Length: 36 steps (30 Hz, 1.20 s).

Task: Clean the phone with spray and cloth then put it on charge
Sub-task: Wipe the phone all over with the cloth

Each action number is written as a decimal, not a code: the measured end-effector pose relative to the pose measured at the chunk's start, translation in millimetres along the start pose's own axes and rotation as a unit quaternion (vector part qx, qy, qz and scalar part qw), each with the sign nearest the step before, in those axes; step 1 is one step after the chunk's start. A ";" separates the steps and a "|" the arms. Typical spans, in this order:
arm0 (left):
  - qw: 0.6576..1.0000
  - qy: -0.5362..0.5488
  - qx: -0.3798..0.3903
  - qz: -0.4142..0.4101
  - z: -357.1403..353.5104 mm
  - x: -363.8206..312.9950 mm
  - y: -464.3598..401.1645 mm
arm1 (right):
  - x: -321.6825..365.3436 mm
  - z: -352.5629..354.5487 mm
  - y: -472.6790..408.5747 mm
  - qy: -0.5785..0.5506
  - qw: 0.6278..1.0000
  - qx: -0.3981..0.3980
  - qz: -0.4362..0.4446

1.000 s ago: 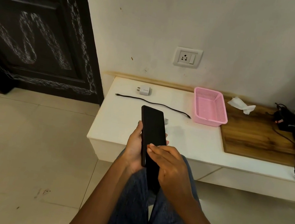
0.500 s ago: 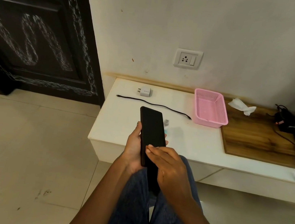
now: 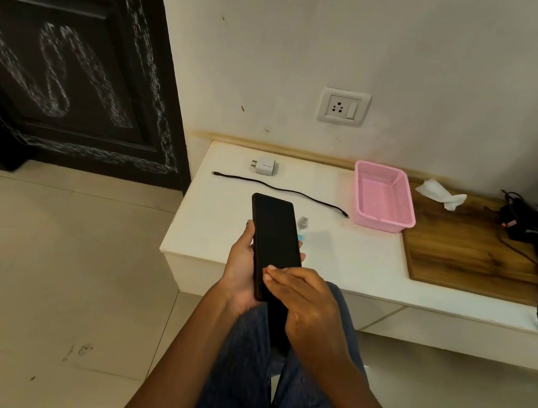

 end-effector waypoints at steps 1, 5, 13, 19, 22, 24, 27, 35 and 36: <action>1.000 -0.002 0.002 0.002 -1.5 -0.4 0.7 | -3.3 1.4 -4.7 0.010 1.000 -0.004 -0.010; 1.000 -0.008 -0.001 0.002 -4.4 -0.3 -0.2 | -4.6 -1.8 -19.9 0.015 0.999 -0.017 -0.038; 1.000 0.020 0.006 -0.016 3.2 -4.9 -0.1 | 4.0 -2.8 2.8 -0.027 0.999 0.004 0.025; 1.000 0.010 0.012 -0.014 -2.2 -3.6 -0.9 | -8.5 1.7 -25.9 0.026 0.999 -0.016 -0.015; 1.000 0.017 0.013 -0.014 0.1 -2.1 -1.7 | 4.3 -8.1 -18.8 0.001 1.000 -0.021 -0.001; 0.999 0.024 0.013 -0.020 3.6 -2.7 -1.7 | 10.6 -10.9 -8.1 -0.034 0.999 -0.013 0.012; 0.999 0.024 0.019 -0.027 5.5 -5.0 -0.4 | 5.2 -6.7 -1.2 -0.027 0.999 0.006 0.041; 1.000 -0.001 0.020 -0.013 -0.3 -2.0 -3.4 | -13.6 13.8 -26.2 0.034 0.999 -0.022 0.021; 1.000 0.000 0.018 -0.011 0.3 -1.2 -4.2 | -10.6 11.8 -25.5 0.032 0.999 -0.019 0.019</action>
Point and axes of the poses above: each hand's wrist, its own y-axis away from the middle knuckle, its own z-axis out of the back of the hand, x = y × z, the point moved 6 cm from there along -y, towards the middle knuckle, and after that the axes turned 14 degrees about -z, right-handed, at the moved point
